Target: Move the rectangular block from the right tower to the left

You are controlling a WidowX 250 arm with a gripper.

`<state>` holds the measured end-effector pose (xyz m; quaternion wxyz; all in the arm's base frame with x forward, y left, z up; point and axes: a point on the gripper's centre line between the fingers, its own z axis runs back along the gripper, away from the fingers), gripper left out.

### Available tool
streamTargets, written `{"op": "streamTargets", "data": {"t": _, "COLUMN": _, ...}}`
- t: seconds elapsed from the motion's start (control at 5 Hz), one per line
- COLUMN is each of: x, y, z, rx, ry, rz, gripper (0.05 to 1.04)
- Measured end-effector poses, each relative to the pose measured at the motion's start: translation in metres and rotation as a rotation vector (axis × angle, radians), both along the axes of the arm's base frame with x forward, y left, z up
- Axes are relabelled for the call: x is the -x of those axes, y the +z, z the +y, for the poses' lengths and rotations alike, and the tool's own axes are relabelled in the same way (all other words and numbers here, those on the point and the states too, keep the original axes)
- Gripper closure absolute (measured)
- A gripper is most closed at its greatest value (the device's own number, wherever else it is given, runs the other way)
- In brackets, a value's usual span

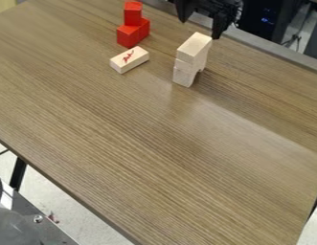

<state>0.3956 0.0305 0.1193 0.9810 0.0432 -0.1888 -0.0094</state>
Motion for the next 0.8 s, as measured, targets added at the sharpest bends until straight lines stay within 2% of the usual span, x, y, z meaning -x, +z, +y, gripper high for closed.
{"op": "streamTargets", "data": {"t": 0.2, "x": 0.003, "y": -0.017, "z": -0.002, "rx": 0.005, "ry": -0.002, "rz": 0.047, "gripper": 0.084}}
{"op": "streamTargets", "data": {"t": 0.4, "x": 0.004, "y": -0.027, "z": -0.004, "rx": 0.024, "ry": -0.006, "rz": 0.072, "gripper": 0.084}}
{"op": "streamTargets", "data": {"t": 0.8, "x": 0.002, "y": -0.03, "z": 0.002, "rx": 0.029, "ry": 0.019, "rz": 0.069, "gripper": 0.084}}
